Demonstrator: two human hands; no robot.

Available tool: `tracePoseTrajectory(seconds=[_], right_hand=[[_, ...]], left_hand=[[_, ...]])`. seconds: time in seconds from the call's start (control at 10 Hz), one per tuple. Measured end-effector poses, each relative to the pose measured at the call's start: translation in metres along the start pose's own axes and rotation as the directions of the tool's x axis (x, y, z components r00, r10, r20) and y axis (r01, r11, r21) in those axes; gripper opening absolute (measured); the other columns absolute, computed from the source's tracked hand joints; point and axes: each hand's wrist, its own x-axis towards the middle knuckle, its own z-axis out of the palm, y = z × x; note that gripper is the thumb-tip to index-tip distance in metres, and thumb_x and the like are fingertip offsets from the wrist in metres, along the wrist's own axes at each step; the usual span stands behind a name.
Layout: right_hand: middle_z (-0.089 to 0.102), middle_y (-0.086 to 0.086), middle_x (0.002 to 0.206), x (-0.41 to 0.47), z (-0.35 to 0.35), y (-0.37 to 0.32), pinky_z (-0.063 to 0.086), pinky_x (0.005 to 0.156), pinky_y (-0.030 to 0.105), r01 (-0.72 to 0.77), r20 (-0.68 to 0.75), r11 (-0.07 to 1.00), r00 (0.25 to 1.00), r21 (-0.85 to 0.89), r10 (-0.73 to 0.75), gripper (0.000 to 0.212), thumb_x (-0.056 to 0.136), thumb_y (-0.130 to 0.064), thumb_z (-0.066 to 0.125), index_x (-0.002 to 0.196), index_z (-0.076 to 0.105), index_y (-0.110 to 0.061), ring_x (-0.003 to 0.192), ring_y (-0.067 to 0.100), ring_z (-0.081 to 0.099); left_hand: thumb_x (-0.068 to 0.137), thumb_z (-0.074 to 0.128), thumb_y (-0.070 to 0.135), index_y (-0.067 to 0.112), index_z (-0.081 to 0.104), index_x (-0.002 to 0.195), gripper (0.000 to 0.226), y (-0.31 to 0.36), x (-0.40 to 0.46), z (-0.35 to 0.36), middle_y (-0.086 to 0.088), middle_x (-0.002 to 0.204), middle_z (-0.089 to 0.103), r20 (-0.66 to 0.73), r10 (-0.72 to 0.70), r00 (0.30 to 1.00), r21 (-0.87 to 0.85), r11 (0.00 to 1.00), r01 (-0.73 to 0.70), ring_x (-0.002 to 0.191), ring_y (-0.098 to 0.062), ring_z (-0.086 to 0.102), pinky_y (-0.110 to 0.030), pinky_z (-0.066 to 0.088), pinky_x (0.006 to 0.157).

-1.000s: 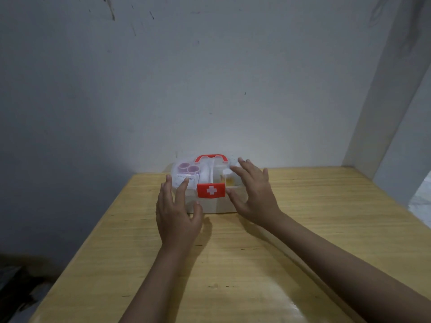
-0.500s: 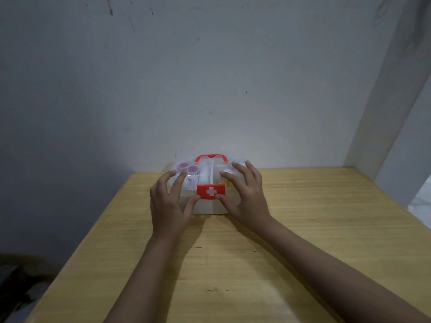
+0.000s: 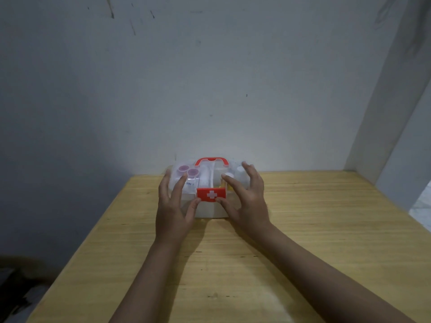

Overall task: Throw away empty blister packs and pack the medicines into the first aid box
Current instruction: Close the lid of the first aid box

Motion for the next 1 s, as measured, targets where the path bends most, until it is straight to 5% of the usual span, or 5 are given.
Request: tracePoseTrajectory(seconds=[0.1,0.7,0.8,0.9,1.0], right_hand=[[0.010,0.008,0.156,-0.004,0.001,-0.003,0.038,0.106,0.039,-0.103,-0.009,0.989,0.994,0.102,0.105,0.062,0.079,-0.047,0.067,0.135,0.043,-0.037,0.144,0.029,0.017],[0.021,0.014,0.151,0.059,0.012,0.029,0.037,0.109,0.049,-0.232,0.113,0.969,0.969,0.090,0.221,0.067,0.066,-0.042,0.081,0.127,0.053,-0.034,0.141,0.033,0.022],[0.004,0.018,0.156,0.063,-0.004,0.014,0.025,0.114,0.055,-0.233,0.020,0.966,0.972,0.113,0.232,0.079,0.068,-0.051,0.076,0.138,0.042,-0.034,0.145,0.035,0.010],[0.021,0.018,0.150,0.087,-0.065,-0.019,0.022,0.115,0.020,-0.154,-0.293,0.920,0.918,0.359,0.268,0.075,0.076,-0.039,0.074,0.139,0.042,-0.017,0.142,0.025,0.023],[0.047,0.007,0.134,0.113,-0.161,-0.063,0.036,0.110,0.024,0.158,-0.596,0.877,0.785,0.453,0.167,0.056,0.082,-0.034,0.068,0.129,0.048,-0.011,0.129,0.016,0.045]], left_hand=[[0.081,0.069,0.031,0.026,0.041,0.139,0.065,0.001,0.002,0.001,-0.007,0.156,0.019,0.021,-0.051,0.998,-0.038,0.998,0.051,0.141,-0.024,0.023,-0.028,0.036,0.091],[0.085,0.064,0.035,0.030,0.034,0.139,0.062,0.008,0.054,0.031,-0.008,0.159,0.008,0.136,-0.190,0.972,0.065,0.981,0.183,0.136,-0.030,0.033,-0.024,0.040,0.077],[0.081,0.067,0.039,0.038,0.025,0.141,0.074,0.019,0.056,0.023,-0.012,0.158,-0.008,0.208,-0.264,0.942,-0.036,0.960,0.277,0.141,-0.034,0.023,-0.027,0.039,0.082],[0.079,0.069,0.041,0.036,0.003,0.148,0.095,0.047,0.053,0.005,-0.015,0.156,-0.018,0.194,-0.294,0.936,-0.135,0.937,0.322,0.144,-0.029,0.014,-0.027,0.033,0.090],[0.079,0.066,0.041,0.035,0.003,0.148,0.094,0.067,0.042,-0.016,-0.006,0.159,-0.009,0.033,-0.312,0.949,-0.290,0.906,0.308,0.140,-0.004,0.004,-0.020,0.023,0.097]])
